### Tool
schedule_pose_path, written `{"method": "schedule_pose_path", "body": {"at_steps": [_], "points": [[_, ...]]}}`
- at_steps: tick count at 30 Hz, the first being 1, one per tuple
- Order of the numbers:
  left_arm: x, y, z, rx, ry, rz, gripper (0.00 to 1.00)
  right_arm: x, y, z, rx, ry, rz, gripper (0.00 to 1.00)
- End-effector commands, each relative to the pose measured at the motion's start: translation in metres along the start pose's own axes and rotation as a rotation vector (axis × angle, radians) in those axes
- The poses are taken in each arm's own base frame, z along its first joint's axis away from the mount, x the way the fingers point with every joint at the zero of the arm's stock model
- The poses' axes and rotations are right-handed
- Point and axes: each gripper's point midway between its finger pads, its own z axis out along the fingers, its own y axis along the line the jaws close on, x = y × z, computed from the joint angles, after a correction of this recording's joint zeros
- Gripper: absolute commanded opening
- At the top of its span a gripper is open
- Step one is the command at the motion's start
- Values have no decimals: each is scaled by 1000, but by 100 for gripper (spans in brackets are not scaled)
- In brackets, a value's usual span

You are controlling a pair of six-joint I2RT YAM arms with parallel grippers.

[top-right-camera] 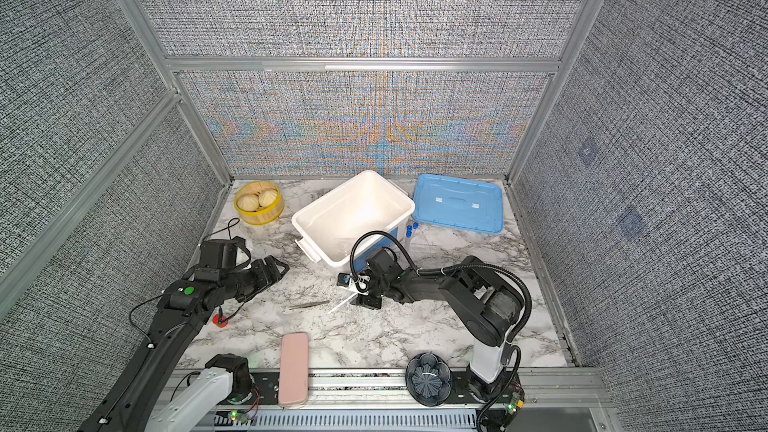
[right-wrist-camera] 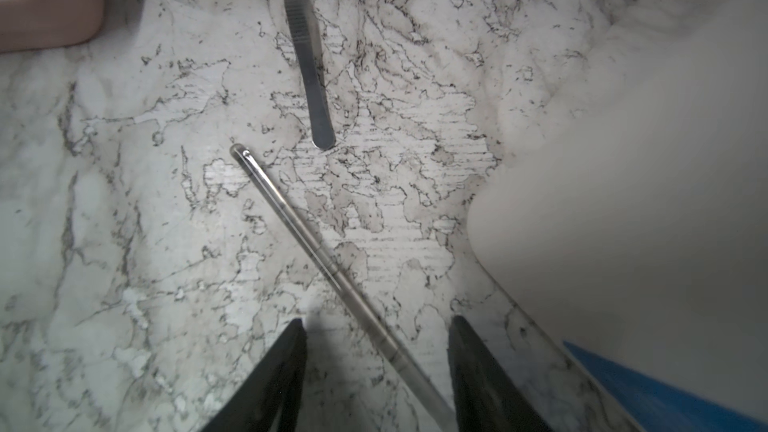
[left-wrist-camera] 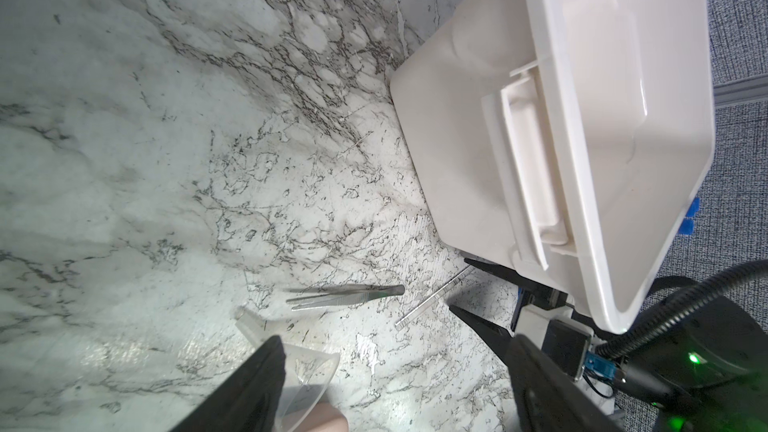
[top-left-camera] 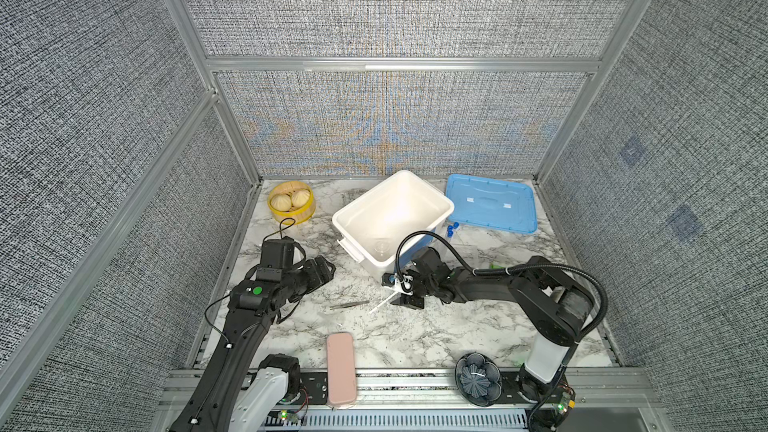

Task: Organize the chemistry lab equipment
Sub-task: 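Lower the right gripper onto the glass stirring rod and close on it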

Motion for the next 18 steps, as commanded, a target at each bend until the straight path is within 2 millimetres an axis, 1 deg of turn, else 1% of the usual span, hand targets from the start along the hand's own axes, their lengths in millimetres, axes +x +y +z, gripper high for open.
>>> {"method": "schedule_pose_path", "body": {"at_steps": [1, 5, 7, 8, 13, 18], "points": [[0, 0, 1, 0, 1, 11, 85, 6, 20, 3, -119, 18, 23, 53], [1, 2, 1, -7, 6, 14, 85, 12, 37, 1, -200, 31, 56, 47], [1, 2, 0, -12, 5, 19, 85, 17, 46, -2, -227, 54, 62, 40], [1, 2, 0, -13, 5, 20, 85, 19, 48, -3, -234, 64, 60, 38], [1, 3, 0, -19, 7, 26, 85, 27, 61, -11, -247, 98, 57, 37], [3, 3, 1, -16, 16, 24, 85, 32, 70, -15, -237, 121, 20, 37]]}}
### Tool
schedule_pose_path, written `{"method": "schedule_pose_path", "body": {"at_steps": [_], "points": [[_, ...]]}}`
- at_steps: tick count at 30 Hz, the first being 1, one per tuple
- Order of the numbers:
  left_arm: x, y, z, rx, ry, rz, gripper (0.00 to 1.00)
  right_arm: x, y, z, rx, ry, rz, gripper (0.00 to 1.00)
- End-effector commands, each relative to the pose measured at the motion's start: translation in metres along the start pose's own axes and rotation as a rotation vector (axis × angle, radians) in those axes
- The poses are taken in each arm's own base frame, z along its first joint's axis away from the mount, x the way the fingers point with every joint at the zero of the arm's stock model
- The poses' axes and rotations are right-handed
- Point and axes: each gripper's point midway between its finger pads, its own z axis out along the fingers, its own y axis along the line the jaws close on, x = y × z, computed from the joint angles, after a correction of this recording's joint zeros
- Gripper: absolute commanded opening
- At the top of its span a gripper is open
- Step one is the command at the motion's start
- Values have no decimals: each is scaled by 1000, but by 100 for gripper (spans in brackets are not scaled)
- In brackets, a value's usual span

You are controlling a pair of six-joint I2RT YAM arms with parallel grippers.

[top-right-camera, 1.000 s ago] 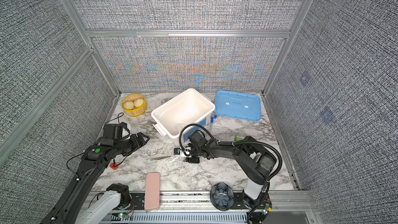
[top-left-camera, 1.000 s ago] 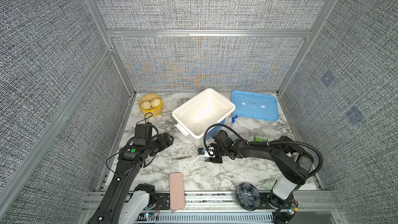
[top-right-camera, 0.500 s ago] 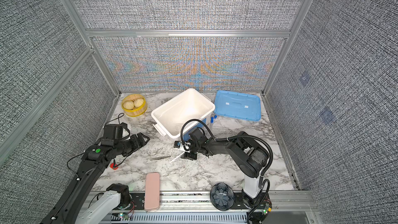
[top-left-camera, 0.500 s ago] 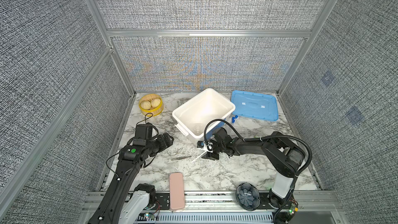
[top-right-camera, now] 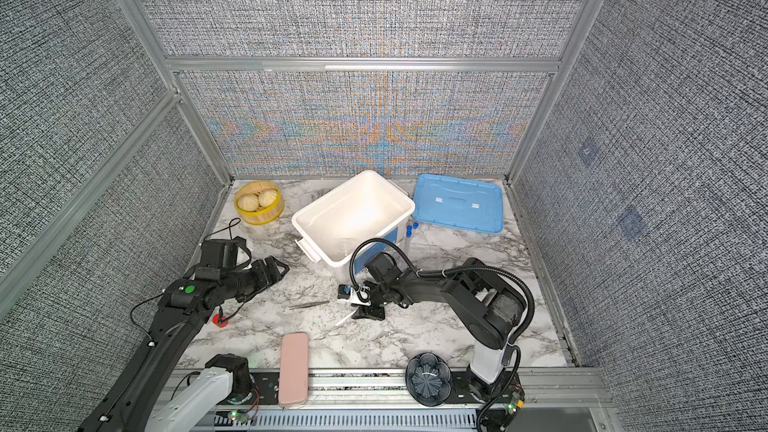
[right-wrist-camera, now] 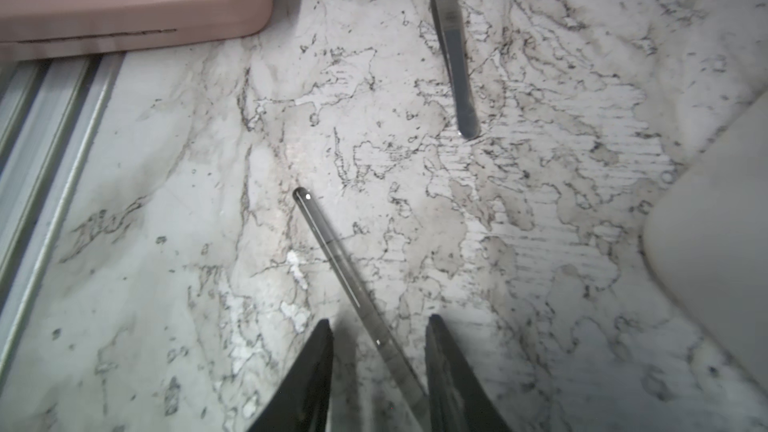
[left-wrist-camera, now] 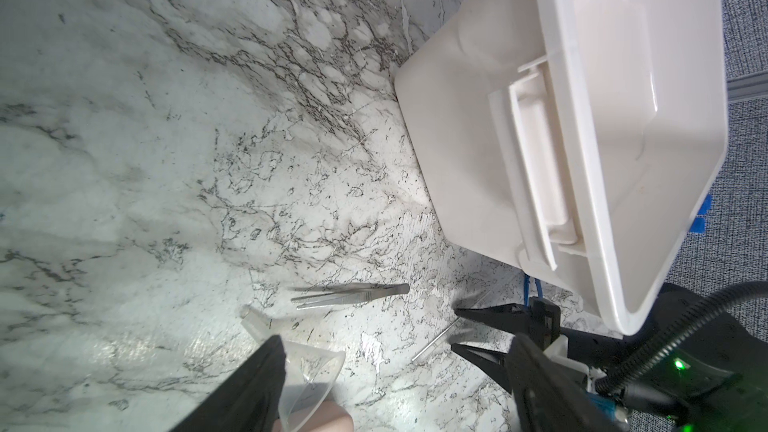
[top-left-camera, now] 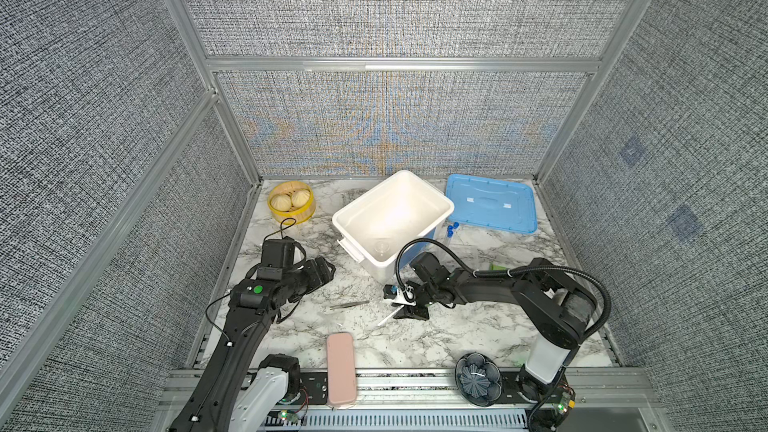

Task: Organize the chemistry lab equipment
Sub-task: 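Lower the right gripper onto the glass stirring rod and close on it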

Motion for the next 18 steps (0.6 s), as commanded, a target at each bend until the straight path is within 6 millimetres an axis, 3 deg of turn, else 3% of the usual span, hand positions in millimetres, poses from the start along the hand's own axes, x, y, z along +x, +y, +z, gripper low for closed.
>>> {"method": "schedule_pose_path", "body": {"at_steps": [1, 10, 15, 18], "points": [[2, 0, -1, -1, 7, 15, 85, 22, 14, -1, -34, 98, 37, 36], [15, -3, -4, 31, 60, 44, 85, 14, 22, -13, -70, 157, -35, 38], [25, -6, -5, 70, 91, 47, 85, -1, 22, -34, -73, 157, -178, 41], [32, -10, -8, 101, 115, 35, 84, 0, 25, -46, -115, 228, -247, 43]]}}
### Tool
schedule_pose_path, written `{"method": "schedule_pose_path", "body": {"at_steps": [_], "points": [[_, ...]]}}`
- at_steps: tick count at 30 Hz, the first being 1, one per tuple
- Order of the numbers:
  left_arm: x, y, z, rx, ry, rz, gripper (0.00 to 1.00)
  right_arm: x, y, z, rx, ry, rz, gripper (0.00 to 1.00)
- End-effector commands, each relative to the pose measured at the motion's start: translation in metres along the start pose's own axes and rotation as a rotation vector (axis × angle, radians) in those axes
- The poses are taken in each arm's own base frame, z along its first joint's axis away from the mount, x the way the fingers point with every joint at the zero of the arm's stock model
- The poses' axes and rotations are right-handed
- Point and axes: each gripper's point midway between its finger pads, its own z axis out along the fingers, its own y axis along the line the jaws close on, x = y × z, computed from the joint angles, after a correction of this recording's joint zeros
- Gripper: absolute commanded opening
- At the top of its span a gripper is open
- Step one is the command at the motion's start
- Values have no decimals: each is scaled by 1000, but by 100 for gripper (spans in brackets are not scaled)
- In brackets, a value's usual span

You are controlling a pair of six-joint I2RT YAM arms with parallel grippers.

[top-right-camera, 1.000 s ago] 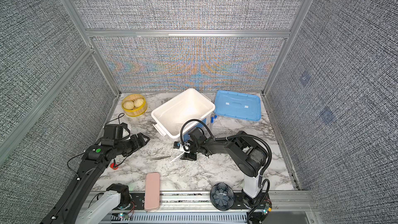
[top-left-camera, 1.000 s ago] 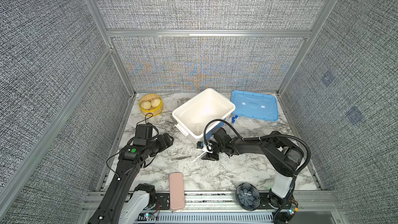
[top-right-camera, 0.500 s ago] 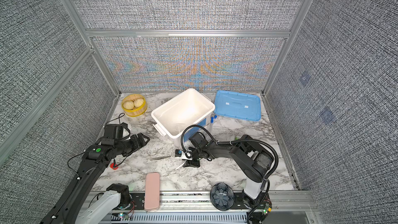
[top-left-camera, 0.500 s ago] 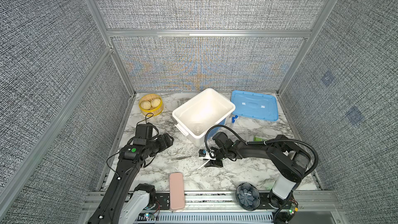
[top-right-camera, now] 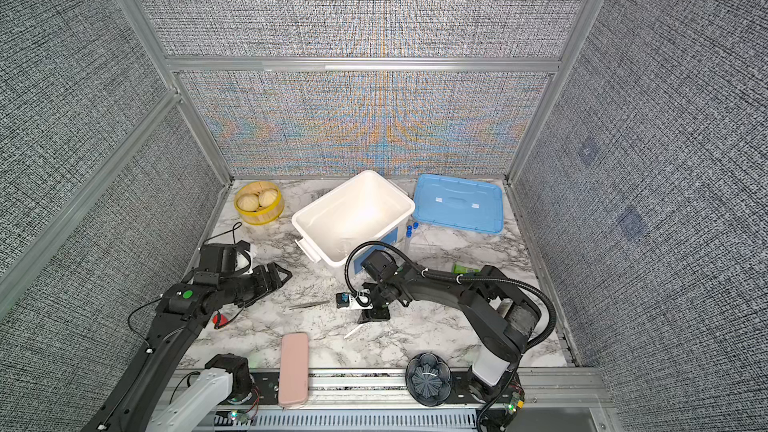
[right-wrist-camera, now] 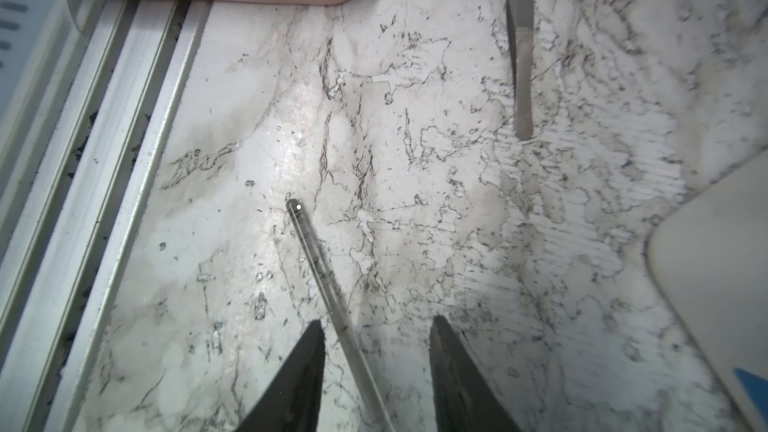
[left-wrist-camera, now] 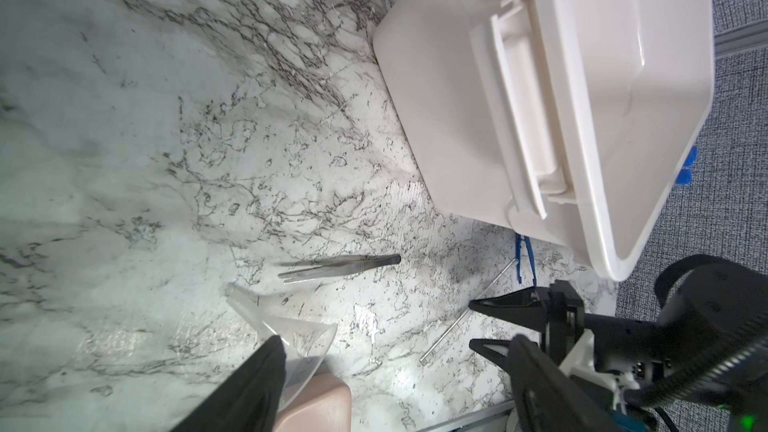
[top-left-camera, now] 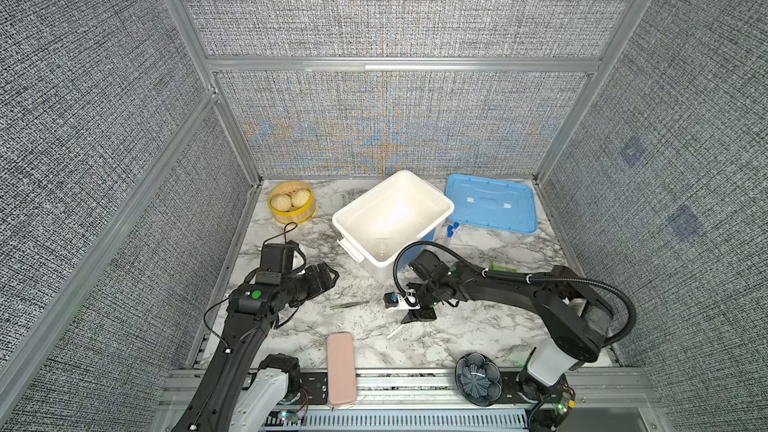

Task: Organize the chemistry lab equipment
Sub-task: 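Lower the right gripper onto the glass stirring rod and close on it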

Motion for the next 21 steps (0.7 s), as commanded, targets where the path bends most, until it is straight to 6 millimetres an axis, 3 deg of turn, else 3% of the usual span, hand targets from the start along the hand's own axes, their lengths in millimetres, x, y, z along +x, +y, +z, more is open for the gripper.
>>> {"method": "schedule_pose_path", "body": {"at_steps": [1, 5, 11, 21], "points": [[12, -8, -2, 54, 48, 0, 84, 17, 17, -14, -96, 129, -102, 43], [25, -19, 0, 151, 97, -22, 82, 45, 27, -24, -176, 264, -152, 44], [31, -24, 1, 190, 116, -13, 79, 50, 24, -32, -170, 288, -198, 46], [33, -33, 10, 202, 149, 10, 79, 69, 13, -15, -202, 393, -232, 45]]}}
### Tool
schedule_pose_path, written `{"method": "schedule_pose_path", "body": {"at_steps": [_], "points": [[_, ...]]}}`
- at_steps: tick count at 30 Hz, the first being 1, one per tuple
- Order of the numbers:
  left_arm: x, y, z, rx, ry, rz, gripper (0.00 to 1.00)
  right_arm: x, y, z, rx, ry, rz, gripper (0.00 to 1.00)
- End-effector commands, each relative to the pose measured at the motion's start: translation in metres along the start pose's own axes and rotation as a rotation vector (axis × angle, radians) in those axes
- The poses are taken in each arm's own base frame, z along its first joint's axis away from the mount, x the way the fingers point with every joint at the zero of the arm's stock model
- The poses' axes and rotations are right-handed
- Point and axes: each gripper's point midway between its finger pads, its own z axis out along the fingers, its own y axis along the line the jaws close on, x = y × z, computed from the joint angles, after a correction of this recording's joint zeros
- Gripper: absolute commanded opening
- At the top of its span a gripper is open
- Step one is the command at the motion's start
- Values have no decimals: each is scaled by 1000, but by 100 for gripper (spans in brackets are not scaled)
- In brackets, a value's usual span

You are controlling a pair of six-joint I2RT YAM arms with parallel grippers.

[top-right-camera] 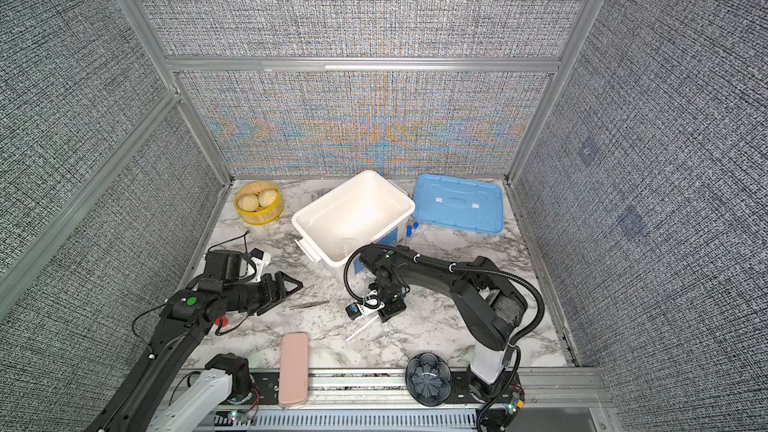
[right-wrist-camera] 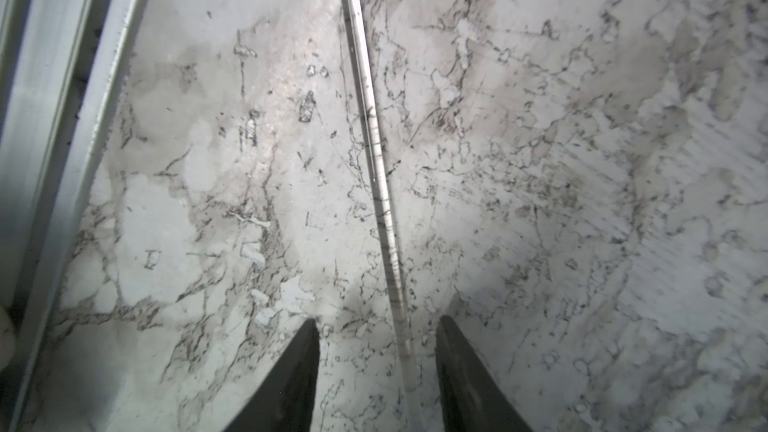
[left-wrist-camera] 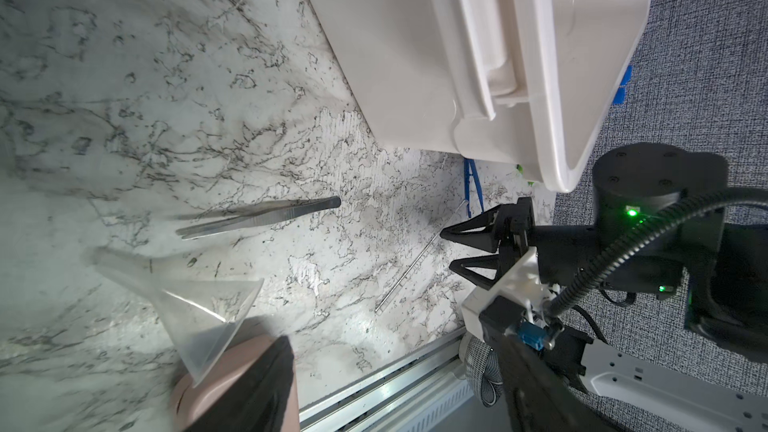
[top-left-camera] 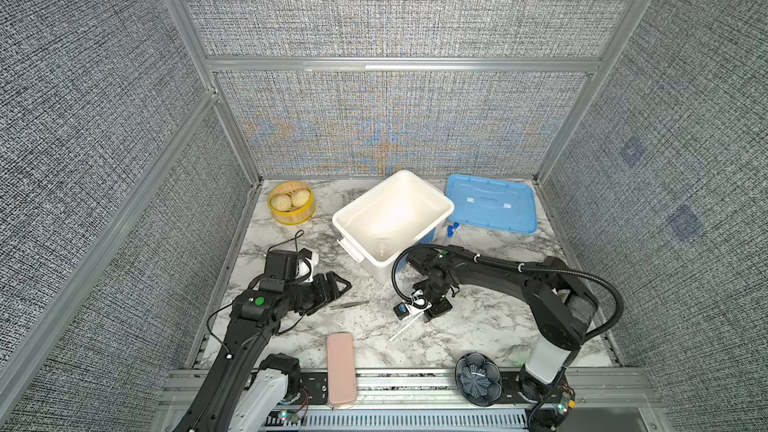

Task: Organize the chemistry lab equipment

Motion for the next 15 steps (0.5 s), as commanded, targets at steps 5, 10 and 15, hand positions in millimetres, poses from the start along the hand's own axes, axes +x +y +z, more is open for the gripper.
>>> {"method": "schedule_pose_path", "body": {"at_steps": [5, 10, 15], "points": [[-5, -9, 8, 24, -7, 22, 79, 18, 7, 20, -62, 132, -10, 35], [-2, -8, 18, 25, 21, -2, 79, 27, 14, 37, -76, 227, -3, 24], [0, -4, 29, 31, 30, -29, 79, 28, 14, 44, -39, 298, -34, 9]]}}
